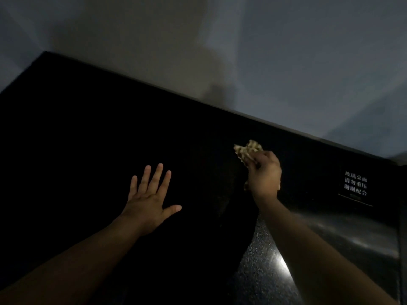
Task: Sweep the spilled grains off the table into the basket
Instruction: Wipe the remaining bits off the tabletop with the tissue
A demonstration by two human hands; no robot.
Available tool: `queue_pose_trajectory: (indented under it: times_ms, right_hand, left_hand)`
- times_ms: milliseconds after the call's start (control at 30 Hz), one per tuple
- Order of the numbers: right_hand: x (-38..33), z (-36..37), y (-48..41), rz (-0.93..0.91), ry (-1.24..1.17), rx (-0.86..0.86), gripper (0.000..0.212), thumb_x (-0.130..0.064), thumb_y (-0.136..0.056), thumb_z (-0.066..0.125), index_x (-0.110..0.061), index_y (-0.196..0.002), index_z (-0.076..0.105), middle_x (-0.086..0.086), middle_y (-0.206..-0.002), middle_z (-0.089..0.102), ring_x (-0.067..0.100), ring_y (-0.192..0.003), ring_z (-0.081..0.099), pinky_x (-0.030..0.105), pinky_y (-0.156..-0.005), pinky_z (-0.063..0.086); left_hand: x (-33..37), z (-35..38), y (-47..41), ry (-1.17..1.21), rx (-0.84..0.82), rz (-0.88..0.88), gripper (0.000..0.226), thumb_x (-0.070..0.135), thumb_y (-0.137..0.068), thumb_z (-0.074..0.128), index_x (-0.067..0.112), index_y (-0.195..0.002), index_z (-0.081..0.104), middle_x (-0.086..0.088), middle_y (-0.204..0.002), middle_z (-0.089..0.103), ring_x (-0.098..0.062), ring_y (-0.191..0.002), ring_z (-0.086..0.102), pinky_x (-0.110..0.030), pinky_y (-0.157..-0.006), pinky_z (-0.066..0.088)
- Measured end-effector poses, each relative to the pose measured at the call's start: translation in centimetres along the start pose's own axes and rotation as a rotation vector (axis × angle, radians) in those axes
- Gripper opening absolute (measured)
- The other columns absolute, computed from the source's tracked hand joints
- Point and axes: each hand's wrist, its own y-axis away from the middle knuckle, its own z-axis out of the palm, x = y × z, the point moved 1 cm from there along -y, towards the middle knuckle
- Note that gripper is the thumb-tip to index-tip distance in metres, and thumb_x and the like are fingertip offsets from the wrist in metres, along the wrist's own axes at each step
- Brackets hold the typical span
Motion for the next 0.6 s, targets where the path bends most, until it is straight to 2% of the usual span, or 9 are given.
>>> queue_pose_trajectory:
  times_ms: [100, 167, 267, 367, 433, 500, 600]
  right_hand:
    - [-0.5, 0.3, 3.7, -0.072, -0.062, -0.05, 0.017, -0.009, -0.086, 0.068, -0.011, -0.102, 0.073, 0.002, -0.103, 0.061, 0.02, -0.099, 0.054, 0.024, -0.083, 0.042]
    - [-0.9, 0.2, 6.2, -0.094, -0.103, -0.099, 0.019, -0.006, -0.085, 0.069, -0.014, -0.1, 0.074, -0.003, -0.101, 0.06, 0.015, -0.098, 0.053, 0.021, -0.084, 0.042]
    - [-1.0, -0.2, 8.0, -0.092, -0.145, -0.198, 0.021, -0.002, -0.083, 0.069, -0.016, -0.097, 0.075, -0.006, -0.097, 0.06, 0.015, -0.097, 0.056, 0.026, -0.086, 0.048]
    - [-0.9, -1.3, 5.8, -0.062, -0.142, -0.095, 0.015, -0.004, -0.082, 0.07, -0.013, -0.093, 0.075, 0.0, -0.095, 0.062, 0.021, -0.092, 0.06, 0.032, -0.082, 0.05]
    - [-0.4, -1.8, 3.2, 0.018, -0.076, -0.001, 0.015, -0.009, -0.085, 0.069, -0.009, -0.099, 0.074, 0.006, -0.099, 0.062, 0.026, -0.095, 0.059, 0.029, -0.082, 0.045]
    - [0.1, -1.5, 1.9, 0.093, -0.023, 0.017, 0.021, -0.012, -0.087, 0.067, -0.007, -0.107, 0.072, 0.007, -0.105, 0.061, 0.027, -0.102, 0.055, 0.027, -0.083, 0.041]
    - [0.0, -0.3, 4.2, 0.05, -0.016, -0.016, 0.021, -0.01, -0.086, 0.067, -0.01, -0.107, 0.072, 0.004, -0.106, 0.06, 0.023, -0.103, 0.054, 0.024, -0.086, 0.04]
  left_hand:
    - [0.2, -0.1, 0.2, -0.004, -0.011, -0.01, 0.092, 0.075, -0.084, 0.019, 0.025, -0.14, -0.034, 0.0, -0.14, -0.051, -0.024, -0.13, -0.046, -0.051, -0.114, -0.017]
    - [0.3, -0.1, 0.2, -0.01, -0.003, -0.017, 0.092, 0.074, -0.085, 0.02, 0.024, -0.14, -0.035, 0.0, -0.141, -0.051, -0.024, -0.13, -0.045, -0.051, -0.114, -0.016]
    - [0.4, -0.2, 0.3, -0.019, 0.007, -0.02, 0.093, 0.074, -0.086, 0.021, 0.024, -0.141, -0.034, -0.001, -0.142, -0.049, -0.025, -0.131, -0.043, -0.051, -0.114, -0.015]
    - [0.4, -0.3, 0.4, -0.02, 0.009, -0.02, 0.092, 0.074, -0.086, 0.021, 0.023, -0.141, -0.033, -0.002, -0.143, -0.048, -0.026, -0.132, -0.042, -0.052, -0.115, -0.013]
    - [0.4, -0.2, 0.4, -0.017, 0.01, -0.019, 0.092, 0.074, -0.086, 0.021, 0.023, -0.141, -0.033, -0.002, -0.143, -0.048, -0.026, -0.132, -0.043, -0.053, -0.114, -0.013]
    - [0.4, -0.1, 0.4, -0.018, 0.01, -0.025, 0.092, 0.073, -0.086, 0.021, 0.023, -0.141, -0.033, -0.002, -0.143, -0.047, -0.026, -0.132, -0.042, -0.053, -0.114, -0.013]
    - [0.4, 0.0, 0.3, -0.024, 0.022, -0.022, 0.092, 0.073, -0.086, 0.021, 0.023, -0.142, -0.032, -0.003, -0.144, -0.047, -0.026, -0.132, -0.042, -0.053, -0.114, -0.013]
